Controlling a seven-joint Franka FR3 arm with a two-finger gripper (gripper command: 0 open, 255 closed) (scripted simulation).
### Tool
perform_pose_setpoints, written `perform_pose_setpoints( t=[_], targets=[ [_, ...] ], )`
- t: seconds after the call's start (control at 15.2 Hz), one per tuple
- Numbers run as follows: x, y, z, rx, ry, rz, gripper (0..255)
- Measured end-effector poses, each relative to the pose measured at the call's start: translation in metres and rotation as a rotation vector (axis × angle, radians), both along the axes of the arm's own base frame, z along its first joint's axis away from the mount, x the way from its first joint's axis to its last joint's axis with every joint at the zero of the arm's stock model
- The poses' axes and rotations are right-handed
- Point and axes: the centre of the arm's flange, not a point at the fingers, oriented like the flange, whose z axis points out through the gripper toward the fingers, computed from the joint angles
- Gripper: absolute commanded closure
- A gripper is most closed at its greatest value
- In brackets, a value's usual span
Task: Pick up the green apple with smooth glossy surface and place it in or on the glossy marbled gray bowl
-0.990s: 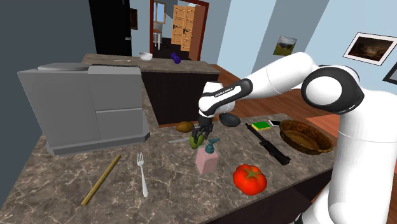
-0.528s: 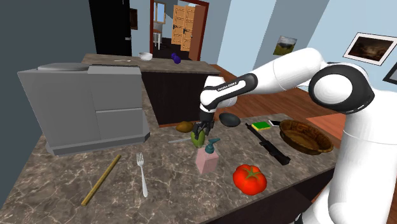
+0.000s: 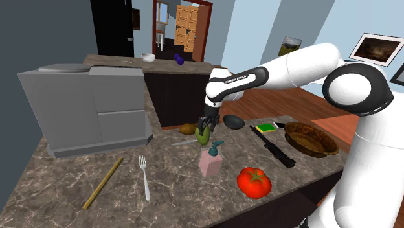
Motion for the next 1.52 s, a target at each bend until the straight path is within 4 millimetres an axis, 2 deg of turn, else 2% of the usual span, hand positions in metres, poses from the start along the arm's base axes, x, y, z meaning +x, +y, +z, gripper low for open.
perform_pose_setpoints(
  t=[0.53,0.66,0.86,1.52],
  targets=[
    [-0.001,0.000,0.041,0.000,0.000,0.000,255],
    [0.000,-0.007,0.046,0.000,0.000,0.000,255],
    [0.008,-0.039,0.050,0.000,0.000,-0.001,255],
    [0.030,-0.167,0.058,0.000,0.000,-0.001,255]
  ],
)
